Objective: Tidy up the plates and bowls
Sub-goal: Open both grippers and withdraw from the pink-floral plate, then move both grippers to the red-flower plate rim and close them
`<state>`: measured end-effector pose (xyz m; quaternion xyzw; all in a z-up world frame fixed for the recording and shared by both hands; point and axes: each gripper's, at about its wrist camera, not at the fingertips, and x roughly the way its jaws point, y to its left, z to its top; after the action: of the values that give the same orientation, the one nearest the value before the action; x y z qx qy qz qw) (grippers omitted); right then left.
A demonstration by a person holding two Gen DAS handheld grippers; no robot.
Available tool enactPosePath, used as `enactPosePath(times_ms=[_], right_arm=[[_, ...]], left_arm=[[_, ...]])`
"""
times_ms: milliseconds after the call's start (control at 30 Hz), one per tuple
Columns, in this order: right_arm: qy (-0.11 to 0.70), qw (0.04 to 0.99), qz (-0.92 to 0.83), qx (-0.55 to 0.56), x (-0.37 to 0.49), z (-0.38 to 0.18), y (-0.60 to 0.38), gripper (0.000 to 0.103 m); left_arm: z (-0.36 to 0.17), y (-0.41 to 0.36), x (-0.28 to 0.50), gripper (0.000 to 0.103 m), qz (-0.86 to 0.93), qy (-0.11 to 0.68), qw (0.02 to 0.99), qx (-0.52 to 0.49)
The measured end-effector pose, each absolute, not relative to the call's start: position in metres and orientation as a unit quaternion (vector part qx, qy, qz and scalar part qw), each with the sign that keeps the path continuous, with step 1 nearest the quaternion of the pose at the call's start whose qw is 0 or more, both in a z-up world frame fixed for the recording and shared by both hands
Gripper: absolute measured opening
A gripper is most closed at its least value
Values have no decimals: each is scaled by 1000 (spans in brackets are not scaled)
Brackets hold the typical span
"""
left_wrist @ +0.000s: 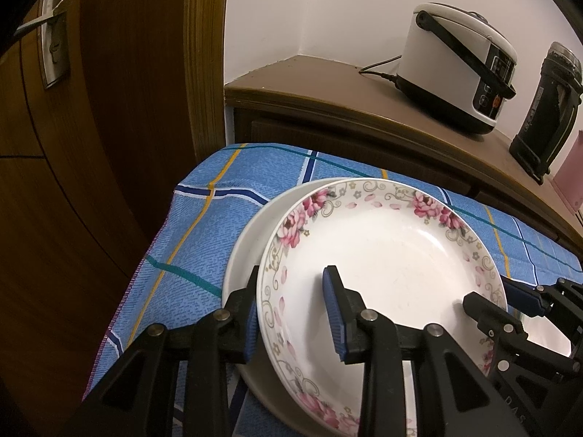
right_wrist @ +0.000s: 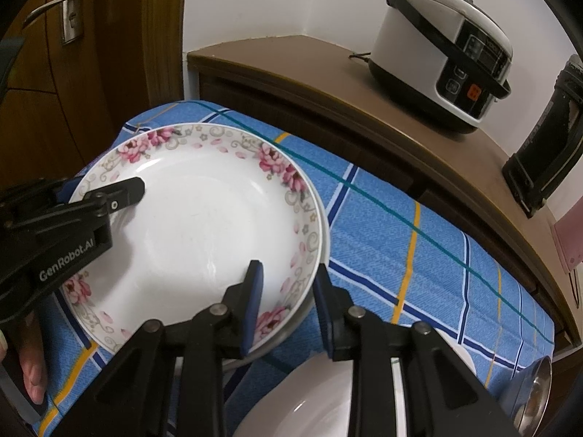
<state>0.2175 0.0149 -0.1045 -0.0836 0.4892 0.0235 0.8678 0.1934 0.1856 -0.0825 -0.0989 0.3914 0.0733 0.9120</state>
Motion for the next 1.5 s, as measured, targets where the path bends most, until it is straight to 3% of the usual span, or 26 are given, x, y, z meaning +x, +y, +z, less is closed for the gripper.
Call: enactPosePath(times_ms=[167, 233, 267, 300, 333, 833, 1200, 1367, 1500], right_arm=[[486, 870, 22, -80, 216, -104, 16, 29], [479, 875, 24, -70, 213, -100, 15, 39], [471, 879, 24, -66, 210, -97, 15, 52], [467, 881, 22, -67, 209, -95, 14, 54], [462, 884, 18, -67, 207, -92, 14, 54], [407, 913, -23, 26, 126, -42, -53, 54], [468, 881, -52, 50, 85, -62, -123, 54], [502, 863, -35, 42, 87, -68, -129, 54], [517, 855, -29, 34, 87, -72, -132, 47]], left_arm=[[-82, 184, 193, 38, 76, 392, 912, -95], [-79, 183, 189, 52, 88, 381, 916, -85], [-76, 183, 186, 59, 91, 369, 921, -85], [-73, 183, 180, 73, 94, 355, 926, -86], [-70, 185, 176, 78, 100, 341, 931, -88], [-58, 190, 157, 79, 111, 291, 944, -108], [-41, 126, 104, 79, 57, 284, 953, -89], [-48, 76, 100, 79, -19, 327, 943, -58], [-60, 57, 102, 79, -35, 348, 936, -45]])
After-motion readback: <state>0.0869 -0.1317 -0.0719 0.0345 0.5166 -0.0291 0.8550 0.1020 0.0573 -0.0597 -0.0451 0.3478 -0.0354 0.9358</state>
